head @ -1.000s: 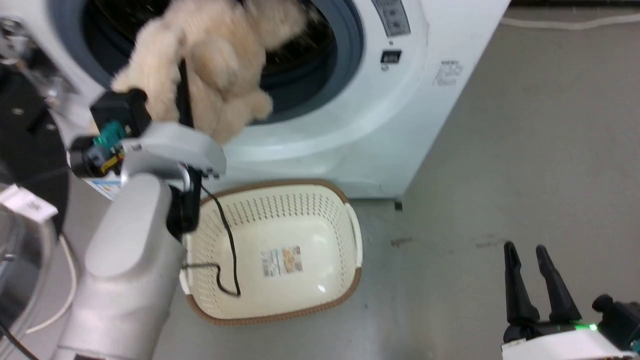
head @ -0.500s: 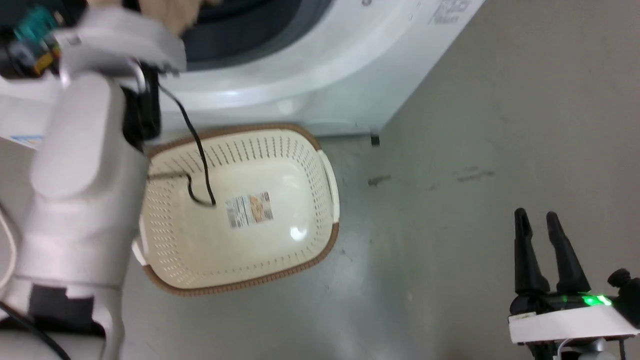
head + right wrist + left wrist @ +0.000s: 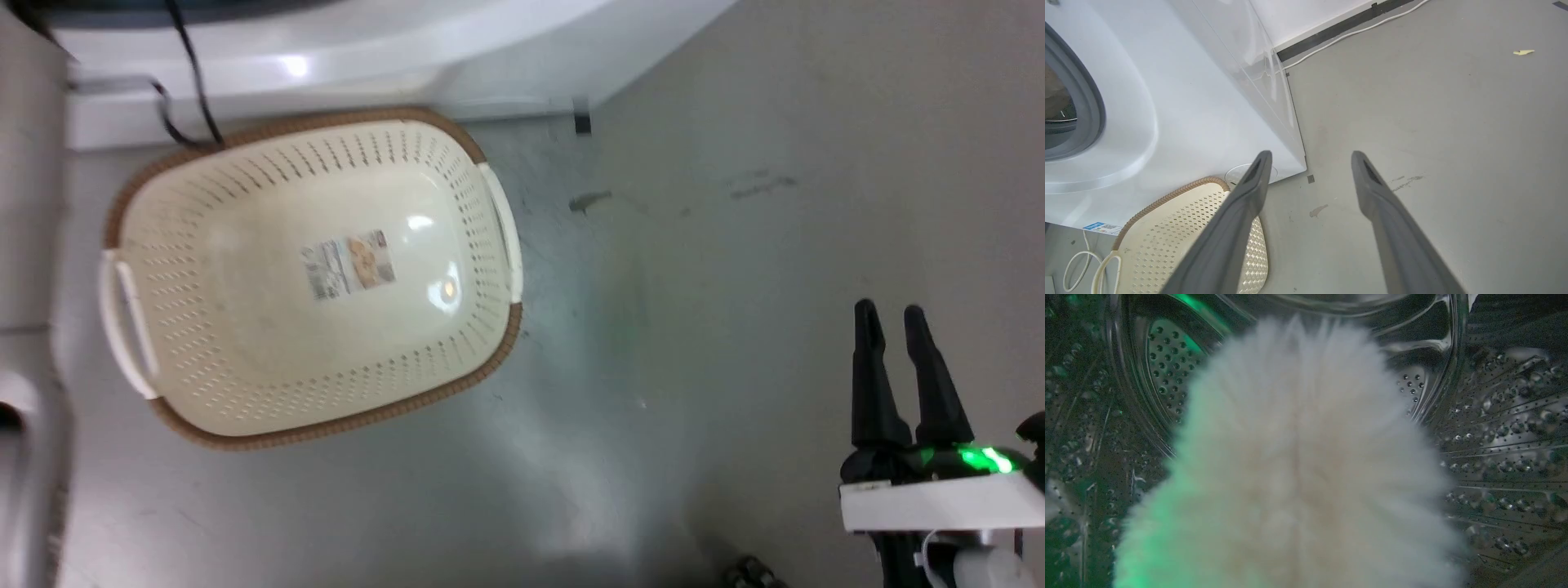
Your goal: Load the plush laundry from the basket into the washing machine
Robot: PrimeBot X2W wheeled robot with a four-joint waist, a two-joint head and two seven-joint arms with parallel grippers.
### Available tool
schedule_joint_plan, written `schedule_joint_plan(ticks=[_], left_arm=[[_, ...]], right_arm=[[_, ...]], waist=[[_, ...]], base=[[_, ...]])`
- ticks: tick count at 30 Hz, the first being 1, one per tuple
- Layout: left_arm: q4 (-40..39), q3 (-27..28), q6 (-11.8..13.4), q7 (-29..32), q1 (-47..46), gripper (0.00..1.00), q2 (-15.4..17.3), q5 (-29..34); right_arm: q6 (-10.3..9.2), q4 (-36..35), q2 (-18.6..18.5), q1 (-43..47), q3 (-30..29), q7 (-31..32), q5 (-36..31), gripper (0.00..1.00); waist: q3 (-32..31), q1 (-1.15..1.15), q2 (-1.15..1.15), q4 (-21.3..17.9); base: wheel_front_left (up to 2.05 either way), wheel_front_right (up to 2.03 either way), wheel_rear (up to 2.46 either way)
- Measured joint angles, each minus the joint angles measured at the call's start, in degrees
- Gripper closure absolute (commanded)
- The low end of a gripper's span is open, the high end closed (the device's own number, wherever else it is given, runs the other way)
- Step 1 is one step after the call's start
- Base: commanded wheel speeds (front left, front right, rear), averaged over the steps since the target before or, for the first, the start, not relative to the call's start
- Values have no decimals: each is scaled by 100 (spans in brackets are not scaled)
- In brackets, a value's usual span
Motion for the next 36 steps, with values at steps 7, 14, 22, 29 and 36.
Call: schedule_joint_plan(ticks=[7, 14, 22, 29, 36], left_arm=[[-1, -52, 1, 214, -564, 100, 283, 166], [62, -172, -1, 370, -1054, 100, 475, 308], [298, -271, -111, 637, -1622, 100, 472, 335], [527, -326, -153, 713, -1837, 0, 397, 274], [757, -285, -153, 553, -1757, 0, 166, 47]], right_arm=[[0, -176, 0, -102, 16, 0, 105, 0], [0, -312, -1, -100, 8, 0, 192, 0], [0, -413, -1, -93, 8, 1, 215, 0], [1, -411, -1, -94, 48, 1, 246, 0], [1, -417, -1, -97, -42, 1, 121, 0]], waist=[[509, 0, 0, -258], [798, 0, 0, -541], [1096, -1, 0, -621], [1143, -1, 0, -572], [1028, -1, 0, -400]], base=[[0, 0, 0], [0, 0, 0], [0, 0, 0], [0, 0, 0], [0, 0, 0]])
